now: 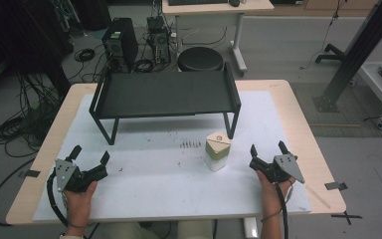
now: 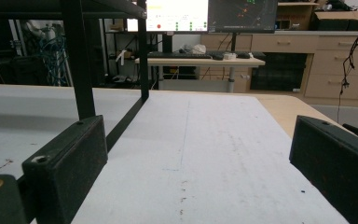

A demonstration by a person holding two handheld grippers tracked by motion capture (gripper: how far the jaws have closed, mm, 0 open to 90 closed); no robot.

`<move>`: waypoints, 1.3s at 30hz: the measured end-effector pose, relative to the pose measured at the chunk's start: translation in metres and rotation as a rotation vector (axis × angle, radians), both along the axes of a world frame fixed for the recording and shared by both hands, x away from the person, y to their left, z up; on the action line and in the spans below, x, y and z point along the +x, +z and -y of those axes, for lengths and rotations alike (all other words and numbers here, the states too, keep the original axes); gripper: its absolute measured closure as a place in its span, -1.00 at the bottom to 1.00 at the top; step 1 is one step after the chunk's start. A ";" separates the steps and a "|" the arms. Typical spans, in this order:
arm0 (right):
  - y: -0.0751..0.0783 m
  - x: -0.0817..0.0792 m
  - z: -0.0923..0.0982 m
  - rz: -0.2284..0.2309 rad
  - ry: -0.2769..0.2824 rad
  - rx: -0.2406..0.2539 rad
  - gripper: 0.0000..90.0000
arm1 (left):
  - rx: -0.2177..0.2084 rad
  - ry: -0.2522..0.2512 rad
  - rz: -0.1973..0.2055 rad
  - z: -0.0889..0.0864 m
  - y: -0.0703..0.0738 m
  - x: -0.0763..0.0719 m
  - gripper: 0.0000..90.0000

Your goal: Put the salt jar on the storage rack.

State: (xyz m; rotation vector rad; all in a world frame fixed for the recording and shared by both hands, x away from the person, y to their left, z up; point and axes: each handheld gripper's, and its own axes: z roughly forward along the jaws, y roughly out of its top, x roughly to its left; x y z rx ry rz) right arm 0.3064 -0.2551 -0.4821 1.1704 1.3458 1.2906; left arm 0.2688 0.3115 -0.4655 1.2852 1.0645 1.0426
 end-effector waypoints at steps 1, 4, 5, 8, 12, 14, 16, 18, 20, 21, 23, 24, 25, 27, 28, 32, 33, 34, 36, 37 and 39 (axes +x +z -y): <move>0.000 0.000 0.000 -0.001 -0.003 0.001 -0.90 | 0.000 0.000 0.000 0.000 0.000 0.000 -0.96; 0.000 0.000 0.000 -0.003 -0.005 0.003 -0.91 | 0.001 0.000 0.000 0.000 0.000 0.000 -0.96; 0.000 0.000 0.000 -0.002 -0.005 0.003 -0.92 | 0.001 0.000 -0.001 0.000 0.000 0.000 -0.96; 0.000 0.000 0.000 -0.002 -0.006 0.003 -0.92 | 0.001 0.000 -0.002 0.000 0.000 0.000 -0.96; 0.000 0.000 0.000 0.001 -0.006 0.001 -0.91 | -0.001 -0.001 0.002 0.000 0.000 0.000 -0.96; 0.000 0.000 0.000 0.004 -0.009 0.001 -0.92 | 0.000 0.000 0.002 0.000 0.000 0.000 -0.96; 0.000 0.000 0.000 0.005 -0.009 -0.002 -0.93 | 0.000 -0.001 0.002 0.000 0.000 0.000 -0.96; 0.000 0.000 0.000 0.007 0.001 0.000 -0.95 | 0.000 -0.001 0.003 0.000 0.000 0.000 -0.96; 0.000 0.000 0.001 0.009 0.007 0.007 -0.95 | 0.000 0.000 0.003 0.000 0.000 0.000 -0.96; 0.000 -0.001 0.001 0.010 0.009 0.010 -0.97 | 0.000 0.000 0.003 0.000 0.000 0.000 -0.96; 0.000 0.000 0.001 0.006 0.015 0.008 -0.97 | 0.000 -0.001 0.002 0.000 0.000 0.000 -0.96; 0.001 0.000 0.001 0.001 0.024 0.010 -0.97 | 0.000 -0.001 0.003 0.000 0.000 0.000 -0.96; 0.001 0.000 0.001 0.001 0.024 0.010 -0.97 | -0.001 -0.001 0.004 0.000 0.000 0.000 -0.96; 0.002 -0.002 0.002 0.002 0.040 0.022 -0.97 | -0.002 -0.002 0.003 0.000 0.000 0.000 -0.96; 0.003 -0.003 0.002 0.007 0.042 0.020 -0.97 | 0.000 -0.002 0.003 0.000 0.000 0.000 -0.96; 0.009 -0.008 0.005 0.017 0.063 0.030 -0.97 | 0.000 -0.003 0.002 0.000 0.000 0.000 -0.96; 0.012 -0.009 0.006 0.022 0.072 0.024 -0.97 | 0.000 -0.003 0.002 0.000 0.000 0.000 -0.96; 0.016 -0.012 0.007 0.023 0.089 0.022 -0.96 | 0.000 -0.003 0.002 0.000 0.000 0.000 -0.96; 0.021 -0.015 0.008 0.029 0.107 0.022 -0.96 | -0.001 -0.004 0.004 0.000 0.000 0.000 -0.96; 0.023 -0.016 0.008 0.032 0.115 0.025 -0.96 | -0.001 -0.004 0.003 0.000 0.000 0.000 -0.96; 0.027 -0.018 0.008 0.041 0.134 0.029 -0.96 | -0.001 -0.004 0.003 0.000 0.000 0.000 -0.96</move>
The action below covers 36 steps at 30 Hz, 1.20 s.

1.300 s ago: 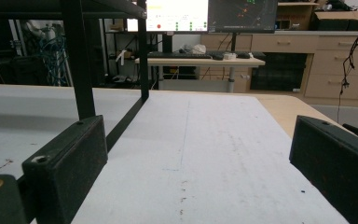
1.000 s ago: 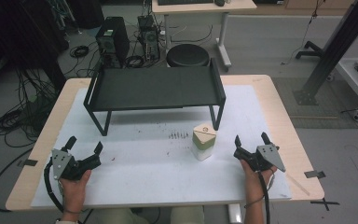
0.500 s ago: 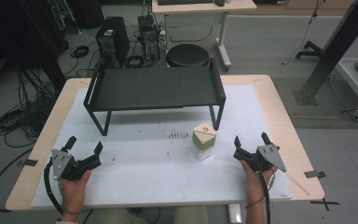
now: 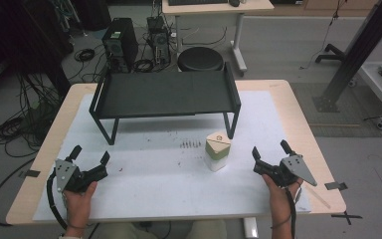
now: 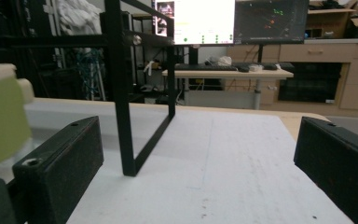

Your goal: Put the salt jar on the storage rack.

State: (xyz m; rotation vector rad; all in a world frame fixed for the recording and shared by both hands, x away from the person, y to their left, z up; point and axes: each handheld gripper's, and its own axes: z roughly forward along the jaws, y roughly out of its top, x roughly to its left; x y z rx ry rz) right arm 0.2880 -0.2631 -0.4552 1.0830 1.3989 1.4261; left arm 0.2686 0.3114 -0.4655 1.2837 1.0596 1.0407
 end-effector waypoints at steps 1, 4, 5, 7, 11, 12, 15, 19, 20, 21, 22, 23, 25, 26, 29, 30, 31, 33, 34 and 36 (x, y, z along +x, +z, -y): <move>0.002 -0.001 -0.001 0.005 0.010 0.001 -0.97 | 0.001 0.000 0.000 0.000 0.000 0.000 -0.96; 0.006 -0.003 -0.003 0.012 0.036 0.002 -0.96 | 0.000 0.000 0.000 0.000 0.000 0.000 -0.96; 0.008 -0.004 -0.004 0.016 0.046 0.002 -0.96 | 0.000 -0.001 0.000 0.000 0.000 0.000 -0.96; 0.014 -0.006 -0.008 0.027 0.081 0.004 -0.97 | 0.000 0.000 0.000 0.000 0.000 0.000 -0.96; 0.024 -0.009 -0.016 0.045 0.137 0.002 -0.97 | 0.000 0.000 0.000 0.000 0.000 0.000 -0.96; 0.026 -0.010 -0.018 0.048 0.151 -0.001 -0.96 | 0.000 0.000 0.000 0.000 0.000 0.000 -0.96; 0.032 -0.013 -0.024 0.063 0.186 -0.005 -0.97 | 0.000 0.000 0.000 0.000 0.000 0.000 -0.96; 0.040 -0.016 -0.033 0.074 0.224 0.001 -0.97 | 0.000 -0.001 0.000 0.000 0.000 0.000 -0.96; 0.041 -0.016 -0.035 0.075 0.233 0.004 -0.97 | 0.001 0.000 0.000 0.000 0.000 0.000 -0.96; 0.042 -0.017 -0.037 0.077 0.240 0.005 -0.97 | 0.000 0.000 0.000 0.000 0.000 0.000 -0.96; 0.042 -0.017 -0.037 0.077 0.240 0.005 -0.97 | 0.000 0.000 0.000 0.000 0.000 0.000 -0.96; 0.043 -0.019 -0.042 0.075 0.250 0.007 -0.97 | 0.001 0.000 0.000 0.000 0.000 0.000 -0.96; 0.044 -0.020 -0.046 0.072 0.261 0.011 -0.97 | 0.001 0.000 0.000 0.000 0.000 0.000 -0.96; 0.044 -0.020 -0.048 0.071 0.265 0.010 -0.97 | 0.001 0.000 0.000 0.000 0.000 0.000 -0.96; 0.042 -0.020 -0.055 0.061 0.281 -0.001 -0.97 | 0.001 -0.001 0.000 0.000 0.000 0.000 -0.96; 0.041 -0.020 -0.058 0.059 0.287 -0.007 -0.97 | 0.001 -0.002 0.000 0.000 0.000 0.000 -0.96; 0.040 -0.021 -0.060 0.057 0.292 -0.009 -0.97 | 0.000 -0.002 0.000 0.000 0.000 0.000 -0.96; 0.038 -0.021 -0.064 0.052 0.301 -0.012 -0.97 | 0.000 -0.002 0.001 0.000 0.000 0.000 -0.96; 0.037 -0.021 -0.066 0.052 0.303 -0.014 -0.97 | 0.000 -0.003 0.001 0.000 0.000 0.000 -0.96; 0.036 -0.021 -0.069 0.049 0.306 -0.016 -0.97 | 0.000 -0.003 0.000 0.000 0.000 0.000 -0.96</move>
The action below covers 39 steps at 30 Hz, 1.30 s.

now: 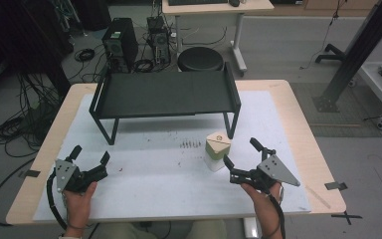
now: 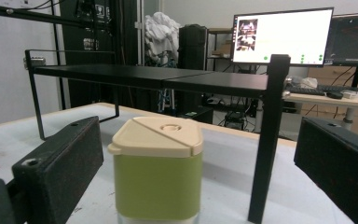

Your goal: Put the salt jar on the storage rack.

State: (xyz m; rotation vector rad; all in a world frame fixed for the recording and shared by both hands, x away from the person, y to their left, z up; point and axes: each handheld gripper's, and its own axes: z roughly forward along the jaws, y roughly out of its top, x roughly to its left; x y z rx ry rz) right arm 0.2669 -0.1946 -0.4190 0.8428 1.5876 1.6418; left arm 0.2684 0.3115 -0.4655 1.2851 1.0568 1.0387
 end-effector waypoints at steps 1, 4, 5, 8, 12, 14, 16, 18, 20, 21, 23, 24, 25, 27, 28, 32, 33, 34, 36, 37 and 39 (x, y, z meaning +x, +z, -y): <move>-0.002 0.000 -0.003 -0.003 0.003 0.000 -0.97 | -0.001 -0.001 0.000 0.000 0.000 0.000 -0.96; -0.005 0.000 -0.007 -0.010 0.010 -0.002 -0.97 | -0.001 -0.002 0.000 0.000 0.000 0.000 -0.96; -0.006 0.000 -0.008 -0.013 0.012 -0.004 -0.97 | 0.000 -0.002 0.000 0.000 0.000 0.000 -0.96; -0.010 0.002 -0.013 -0.022 0.018 -0.013 -0.97 | 0.000 -0.003 0.000 0.000 0.000 0.000 -0.96; -0.017 0.004 -0.019 -0.030 0.021 -0.011 -0.97 | -0.001 -0.005 0.001 0.000 0.000 0.000 -0.96; -0.018 0.004 -0.020 -0.030 0.020 -0.013 -0.97 | -0.001 -0.005 0.001 0.000 0.000 0.000 -0.96; -0.021 0.006 -0.024 -0.037 0.021 -0.008 -0.97 | -0.001 -0.006 0.001 0.000 0.000 0.000 -0.96; -0.023 0.008 -0.026 -0.040 0.024 -0.011 -0.97 | -0.001 -0.006 0.001 0.000 0.000 0.000 -0.96; -0.024 0.008 -0.027 -0.042 0.026 -0.010 -0.97 | -0.001 -0.006 0.001 0.000 0.000 0.000 -0.96; -0.026 0.010 -0.028 -0.046 0.026 -0.013 -0.97 | -0.001 -0.006 0.001 0.000 0.000 0.000 -0.96; -0.028 0.011 -0.030 -0.047 0.027 -0.011 -0.97 | -0.001 -0.007 0.001 0.000 0.000 0.000 -0.96; -0.028 0.011 -0.030 -0.047 0.027 -0.011 -0.97 | -0.001 -0.007 0.001 0.000 0.000 0.000 -0.96; -0.030 0.011 -0.030 -0.048 0.026 -0.010 -0.97 | -0.001 -0.007 0.001 0.000 0.000 0.000 -0.96; -0.032 0.013 -0.031 -0.052 0.028 -0.010 -0.97 | 0.000 -0.006 -0.001 0.000 0.000 0.000 -0.96; -0.034 0.014 -0.033 -0.056 0.029 -0.011 -0.97 | 0.001 -0.006 -0.001 0.000 0.000 0.000 -0.96; -0.037 0.017 -0.035 -0.060 0.031 -0.012 -0.97 | 0.001 -0.006 -0.002 0.000 0.000 0.000 -0.96; -0.038 0.018 -0.036 -0.062 0.031 -0.014 -0.97 | 0.000 -0.007 -0.001 0.000 0.000 0.000 -0.96; -0.039 0.020 -0.038 -0.064 0.033 -0.017 -0.97 | 0.001 -0.007 -0.001 0.000 0.000 0.000 -0.96; -0.041 0.022 -0.040 -0.066 0.031 -0.019 -0.97 | 0.000 -0.007 -0.001 0.000 0.000 0.000 -0.96; -0.042 0.024 -0.041 -0.067 0.029 -0.020 -0.97 | 0.000 -0.007 0.000 0.000 0.000 0.000 -0.96; -0.045 0.026 -0.044 -0.066 0.024 -0.021 -0.97 | 0.000 -0.007 -0.001 0.000 0.000 0.000 -0.96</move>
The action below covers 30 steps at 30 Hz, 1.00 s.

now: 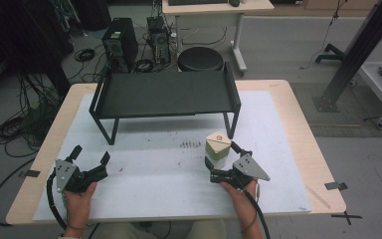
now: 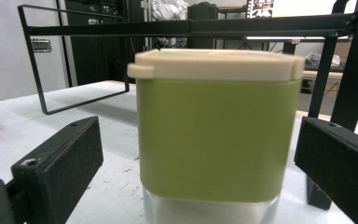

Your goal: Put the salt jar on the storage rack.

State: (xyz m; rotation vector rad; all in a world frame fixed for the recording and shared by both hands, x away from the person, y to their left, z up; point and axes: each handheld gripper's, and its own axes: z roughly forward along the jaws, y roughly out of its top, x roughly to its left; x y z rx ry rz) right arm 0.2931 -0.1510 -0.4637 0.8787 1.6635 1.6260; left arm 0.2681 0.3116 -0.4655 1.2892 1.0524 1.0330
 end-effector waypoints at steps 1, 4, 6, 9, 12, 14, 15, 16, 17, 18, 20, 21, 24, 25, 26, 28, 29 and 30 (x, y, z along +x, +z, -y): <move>-0.001 0.001 -0.001 -0.002 -0.002 0.001 -0.97 | 0.000 -0.001 0.001 0.000 0.000 0.000 -0.96; -0.005 0.004 -0.005 -0.003 -0.009 -0.003 -0.97 | 0.000 -0.001 0.000 0.000 0.000 0.000 -0.96; -0.006 0.005 -0.006 -0.004 -0.011 -0.004 -0.97 | 0.000 -0.001 0.000 0.000 0.000 0.000 -0.96; -0.009 0.010 -0.009 -0.010 -0.016 -0.002 -0.97 | 0.000 -0.002 0.000 0.000 0.000 0.000 -0.96; -0.009 0.011 -0.010 -0.007 -0.022 -0.003 -0.97 | -0.001 -0.002 0.001 0.000 0.000 0.000 -0.96; -0.011 0.013 -0.011 -0.005 -0.031 0.000 -0.97 | 0.000 -0.003 0.001 0.000 0.000 0.000 -0.96; -0.011 0.013 -0.011 -0.006 -0.036 0.002 -0.97 | -0.001 -0.003 0.001 0.000 0.000 0.000 -0.96; -0.012 0.014 -0.011 -0.006 -0.041 0.002 -0.97 | 0.000 -0.003 0.001 0.000 0.000 0.000 -0.96; -0.012 0.014 -0.011 -0.006 -0.041 0.002 -0.97 | 0.000 -0.003 0.001 0.000 0.000 0.000 -0.96; -0.013 0.015 -0.012 -0.006 -0.047 0.004 -0.97 | -0.001 -0.003 0.001 0.000 0.000 0.000 -0.96; -0.014 0.016 -0.012 0.000 -0.061 -0.001 -0.96 | -0.002 -0.004 0.002 0.000 0.000 0.000 -0.96; -0.015 0.016 -0.012 0.002 -0.067 -0.002 -0.96 | -0.002 -0.003 0.002 0.000 0.000 0.000 -0.96; -0.016 0.017 -0.012 0.003 -0.074 -0.002 -0.96 | -0.002 -0.004 0.003 0.000 0.000 0.000 -0.96; -0.017 0.017 -0.012 0.001 -0.076 -0.002 -0.96 | -0.002 -0.004 0.003 0.000 0.000 0.000 -0.96; -0.017 0.018 -0.012 -0.001 -0.077 -0.002 -0.96 | -0.001 -0.003 0.001 0.000 0.000 0.000 -0.96; -0.017 0.018 -0.012 0.007 -0.077 0.000 -0.94 | -0.001 -0.003 0.001 0.000 0.000 0.000 -0.96; -0.017 0.018 -0.012 0.007 -0.077 0.000 -0.94 | -0.001 -0.003 0.001 0.000 0.000 0.000 -0.96; -0.018 0.018 -0.012 0.003 -0.076 0.001 -0.94 | -0.002 -0.004 0.002 0.000 0.000 0.000 -0.96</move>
